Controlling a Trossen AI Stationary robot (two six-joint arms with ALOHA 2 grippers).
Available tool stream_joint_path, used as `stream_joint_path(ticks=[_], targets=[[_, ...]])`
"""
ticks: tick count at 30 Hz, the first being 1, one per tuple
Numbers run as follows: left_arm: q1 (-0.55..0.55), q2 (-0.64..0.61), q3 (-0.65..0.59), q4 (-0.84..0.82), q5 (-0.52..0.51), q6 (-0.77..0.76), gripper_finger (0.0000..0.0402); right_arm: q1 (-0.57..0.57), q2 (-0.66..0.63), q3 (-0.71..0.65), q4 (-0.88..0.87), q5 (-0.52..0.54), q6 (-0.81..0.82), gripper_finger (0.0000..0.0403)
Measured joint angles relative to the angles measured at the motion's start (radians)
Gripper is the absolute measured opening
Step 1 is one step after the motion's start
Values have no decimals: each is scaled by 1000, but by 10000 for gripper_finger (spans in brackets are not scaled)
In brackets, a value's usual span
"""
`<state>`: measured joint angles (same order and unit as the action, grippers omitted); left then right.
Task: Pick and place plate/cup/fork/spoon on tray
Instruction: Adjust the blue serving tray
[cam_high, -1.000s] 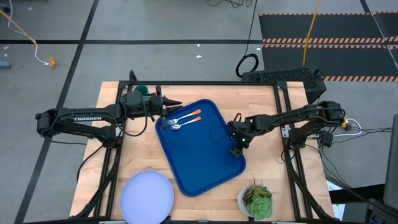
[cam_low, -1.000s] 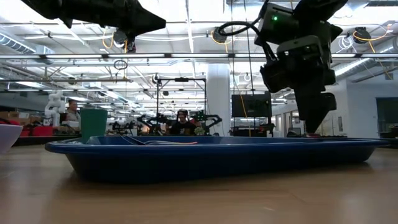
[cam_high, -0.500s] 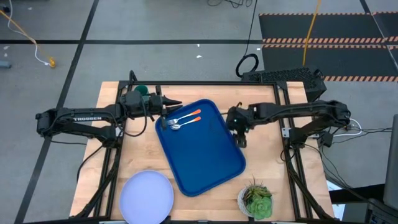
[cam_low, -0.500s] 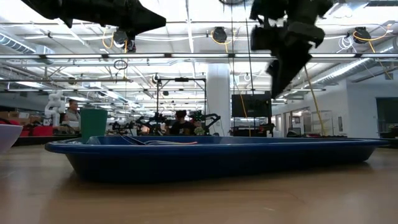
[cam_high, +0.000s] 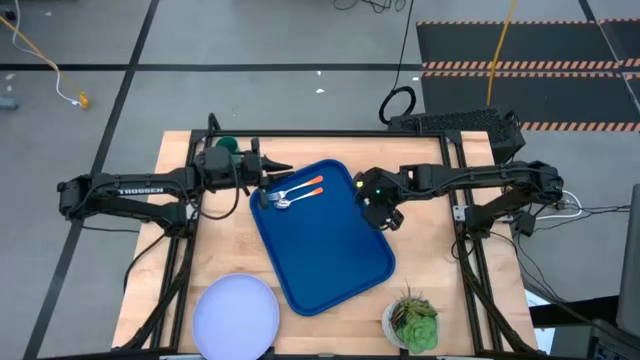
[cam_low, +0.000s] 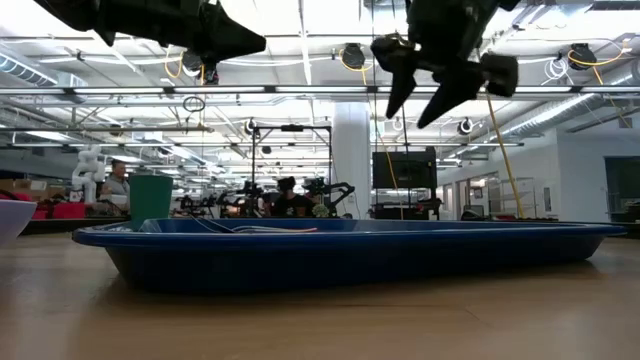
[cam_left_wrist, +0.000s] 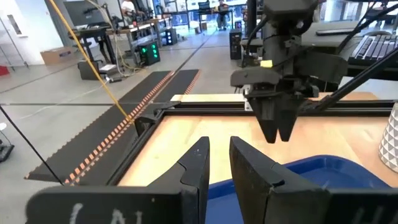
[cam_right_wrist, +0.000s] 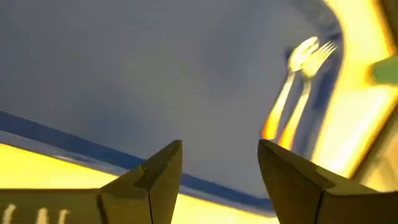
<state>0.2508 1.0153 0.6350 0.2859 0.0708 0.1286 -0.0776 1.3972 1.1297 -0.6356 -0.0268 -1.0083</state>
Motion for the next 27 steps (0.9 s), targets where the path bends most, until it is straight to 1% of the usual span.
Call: stream_joint_path(ticks=[2,6,13,18,24,27], targets=[[0,0,0,0,0,-1,67,7,0,-16,39,31,-68,201],[0,0,0,0,0,-15,67,19,16,-40,122,55,-201,201],[-12,0,0,-38,-3,-33,67,12,130,-42,226,57,-422,201],[-24,0,0,-63,-15,-33,67,-11,204,-42,218,72,-601,201],[-29,0,0,-91,-31,-22,67,-57,237,-42,139,84,-766,201],[-29,0,0,-96,-36,-20,67,-78,238,-42,127,108,-827,201]])
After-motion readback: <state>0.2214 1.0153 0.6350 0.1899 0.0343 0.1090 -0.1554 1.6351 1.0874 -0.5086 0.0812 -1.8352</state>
